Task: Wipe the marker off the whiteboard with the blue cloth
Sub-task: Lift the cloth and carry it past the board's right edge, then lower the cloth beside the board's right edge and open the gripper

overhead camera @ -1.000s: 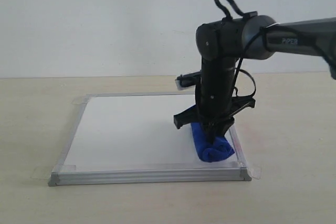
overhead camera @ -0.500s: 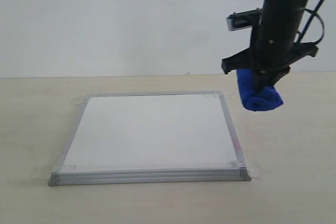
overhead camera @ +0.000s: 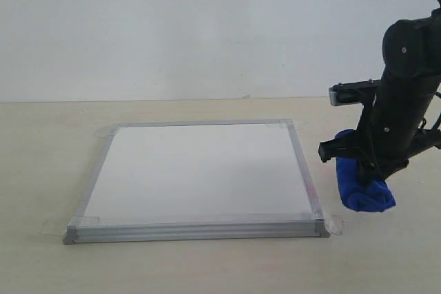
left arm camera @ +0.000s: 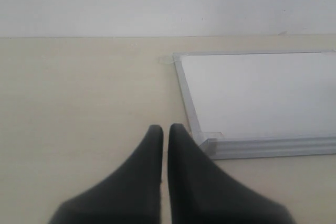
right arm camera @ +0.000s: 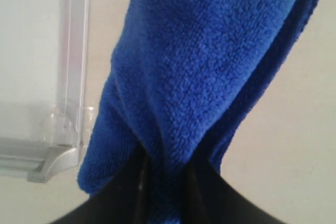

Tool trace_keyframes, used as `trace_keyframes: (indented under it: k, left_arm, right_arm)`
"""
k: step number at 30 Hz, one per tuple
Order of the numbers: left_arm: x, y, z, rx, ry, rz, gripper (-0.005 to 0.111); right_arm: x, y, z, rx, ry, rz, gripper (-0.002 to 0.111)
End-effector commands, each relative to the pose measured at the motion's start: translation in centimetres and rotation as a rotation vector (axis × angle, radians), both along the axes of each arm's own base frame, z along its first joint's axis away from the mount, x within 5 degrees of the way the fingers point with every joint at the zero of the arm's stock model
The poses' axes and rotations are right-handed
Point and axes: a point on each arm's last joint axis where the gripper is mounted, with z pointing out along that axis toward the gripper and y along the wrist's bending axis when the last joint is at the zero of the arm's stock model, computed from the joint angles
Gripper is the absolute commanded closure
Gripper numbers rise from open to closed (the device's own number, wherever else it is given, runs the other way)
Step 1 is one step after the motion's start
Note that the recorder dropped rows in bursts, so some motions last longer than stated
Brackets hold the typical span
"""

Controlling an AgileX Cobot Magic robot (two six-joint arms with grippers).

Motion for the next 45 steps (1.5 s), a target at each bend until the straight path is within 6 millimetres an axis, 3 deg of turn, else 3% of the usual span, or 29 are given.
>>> trace_keyframes:
  k: [1, 13, 21, 45]
  left_arm:
    - [0.0, -0.1, -0.1, -0.007, -0.001, -0.010, 0.103]
    - [0.0, -0.1, -0.1, -0.007, -0.001, -0.010, 0.103]
    - [0.0, -0.1, -0.1, -0.007, -0.001, -0.010, 0.103]
    - [0.0, -0.1, -0.1, -0.007, -0.001, -0.010, 0.103]
  right_arm:
    - [1.2, 0.1, 0.2, 0.016, -0.135, 0.073, 0.108]
    - [1.5, 0.2, 0.0, -0.017, -0.169, 0.227, 0.108]
    - [1.8, 0.5, -3.2, 0.006, -0.073, 0.208, 0.108]
    - [1.8, 1.1, -3.2, 0.062, -0.078, 0.234, 0.108]
